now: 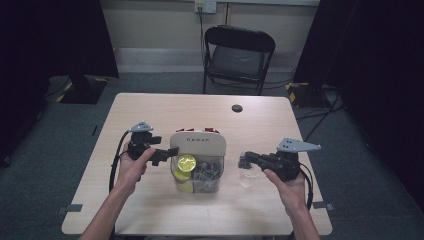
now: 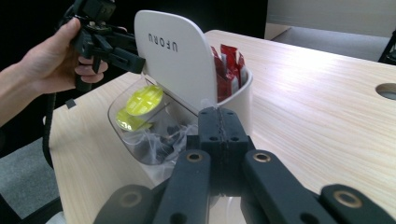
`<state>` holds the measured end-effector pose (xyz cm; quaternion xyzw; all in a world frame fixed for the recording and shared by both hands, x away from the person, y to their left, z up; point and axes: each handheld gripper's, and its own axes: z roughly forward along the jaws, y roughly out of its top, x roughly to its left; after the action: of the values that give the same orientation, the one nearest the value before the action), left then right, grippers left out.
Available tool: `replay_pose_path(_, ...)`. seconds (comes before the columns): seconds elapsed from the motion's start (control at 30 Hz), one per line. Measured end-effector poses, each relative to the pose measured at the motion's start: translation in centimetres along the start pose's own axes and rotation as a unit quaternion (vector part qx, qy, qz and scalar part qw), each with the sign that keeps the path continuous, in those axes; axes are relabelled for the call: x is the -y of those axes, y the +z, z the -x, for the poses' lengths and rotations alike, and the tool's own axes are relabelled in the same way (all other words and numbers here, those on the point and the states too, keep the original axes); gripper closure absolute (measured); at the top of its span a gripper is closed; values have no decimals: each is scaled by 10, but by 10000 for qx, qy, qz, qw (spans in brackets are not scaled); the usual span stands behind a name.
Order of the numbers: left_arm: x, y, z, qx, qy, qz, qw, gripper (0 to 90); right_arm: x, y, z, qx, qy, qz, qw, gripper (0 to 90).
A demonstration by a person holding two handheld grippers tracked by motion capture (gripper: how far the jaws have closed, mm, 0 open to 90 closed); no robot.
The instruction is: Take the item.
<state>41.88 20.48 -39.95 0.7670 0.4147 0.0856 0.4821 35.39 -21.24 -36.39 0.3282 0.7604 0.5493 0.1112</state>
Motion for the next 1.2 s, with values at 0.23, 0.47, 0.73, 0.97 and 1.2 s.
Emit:
replay_pose_path(0.23,0,0,0,30,-32,5,10000,61,10,-6,7,136,42,-58,9999,900)
replay_pose_path(0.47,0,1,-1,22,-11,-45,10000,55,18,-10,13,267,118,-92,9995,900)
replay_pose_path(0.73,1,3,-1,25,-20,-77,10000,55,35,-5,22,338,262,-188,9989,900)
replay_pose_path(0.97,1,3,-1,26,-23,-79,10000,55,36,2,25,418,221,-323,9984,900)
replay_pose_path(1.2,1,3,-1,34,-26,-85,10000,57,39,9,31,511,252,-436,9974,884)
